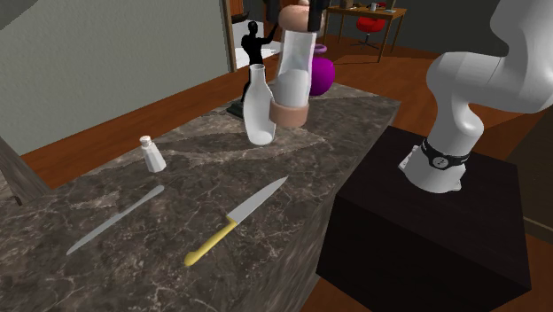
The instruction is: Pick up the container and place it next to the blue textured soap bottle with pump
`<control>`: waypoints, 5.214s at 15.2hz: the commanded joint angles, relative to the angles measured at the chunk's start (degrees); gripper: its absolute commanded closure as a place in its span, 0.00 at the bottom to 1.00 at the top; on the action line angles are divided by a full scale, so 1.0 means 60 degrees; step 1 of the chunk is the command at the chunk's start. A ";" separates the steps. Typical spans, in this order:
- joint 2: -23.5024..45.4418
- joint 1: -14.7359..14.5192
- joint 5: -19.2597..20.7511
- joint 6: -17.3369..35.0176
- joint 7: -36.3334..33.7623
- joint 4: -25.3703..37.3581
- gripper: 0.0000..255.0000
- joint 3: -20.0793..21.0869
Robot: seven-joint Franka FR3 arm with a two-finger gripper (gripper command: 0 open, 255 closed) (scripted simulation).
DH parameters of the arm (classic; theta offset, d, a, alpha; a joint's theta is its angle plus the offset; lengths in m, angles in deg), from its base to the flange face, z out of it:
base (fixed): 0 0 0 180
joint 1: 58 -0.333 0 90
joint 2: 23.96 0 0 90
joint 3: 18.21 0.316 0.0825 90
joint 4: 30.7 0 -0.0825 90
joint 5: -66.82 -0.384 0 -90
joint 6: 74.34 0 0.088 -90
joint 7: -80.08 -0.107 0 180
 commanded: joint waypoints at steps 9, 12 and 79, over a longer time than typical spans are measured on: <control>0.0651 -0.0012 -0.0313 -0.1426 0.0192 0.1995 1.00 -0.0134; 0.0910 0.0011 -0.0444 -0.1877 0.0280 0.2668 1.00 -0.0205; -0.3540 0.2670 0.3215 0.0222 0.6158 -0.2247 1.00 -0.4306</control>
